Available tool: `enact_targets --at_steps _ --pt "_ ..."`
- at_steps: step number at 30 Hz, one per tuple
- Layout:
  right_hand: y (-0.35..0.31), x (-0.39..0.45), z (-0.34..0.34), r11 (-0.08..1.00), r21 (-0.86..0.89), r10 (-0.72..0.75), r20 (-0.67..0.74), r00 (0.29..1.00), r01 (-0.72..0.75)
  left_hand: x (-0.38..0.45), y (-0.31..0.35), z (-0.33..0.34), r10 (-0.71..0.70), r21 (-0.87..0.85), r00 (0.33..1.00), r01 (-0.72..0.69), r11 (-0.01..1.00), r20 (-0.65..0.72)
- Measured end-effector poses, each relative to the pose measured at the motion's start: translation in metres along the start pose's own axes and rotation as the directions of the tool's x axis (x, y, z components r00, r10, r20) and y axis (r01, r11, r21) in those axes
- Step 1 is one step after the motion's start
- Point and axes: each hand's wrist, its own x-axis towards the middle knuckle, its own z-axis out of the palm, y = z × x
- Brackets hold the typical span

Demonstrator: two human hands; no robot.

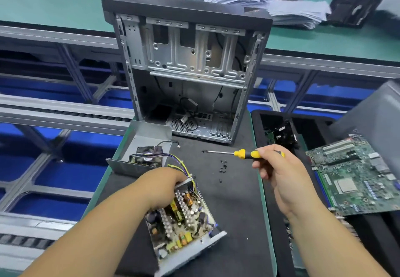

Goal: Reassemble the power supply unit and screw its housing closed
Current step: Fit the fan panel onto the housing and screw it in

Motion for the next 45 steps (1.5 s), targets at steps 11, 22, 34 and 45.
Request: enact_targets --at_steps 11,22,34,45 --pt "0.023 -0.006 -0.033 0.980 -0.188 0.058 0.001 0.998 -0.057 0.011 0.001 -0.004 -0.028 0.051 0.997 0.031 0.998 -0.072" --pt "0.045 0.025 -0.029 0.880 -0.473 0.086 0.232 0.969 0.035 0.005 0.014 0.016 -0.142 -0.102 0.983 0.131 0.986 -0.119" --pt "0.053 0.063 0.002 0.714 -0.622 0.055 0.506 0.861 0.320 -0.021 0.010 0.065 -0.295 -0.147 0.773 0.257 0.955 -0.561" --pt "0.052 0.069 0.015 0.664 -0.623 0.067 0.600 0.797 0.414 -0.032 0.006 0.078 -0.556 -0.523 0.729 0.317 0.791 -0.400"
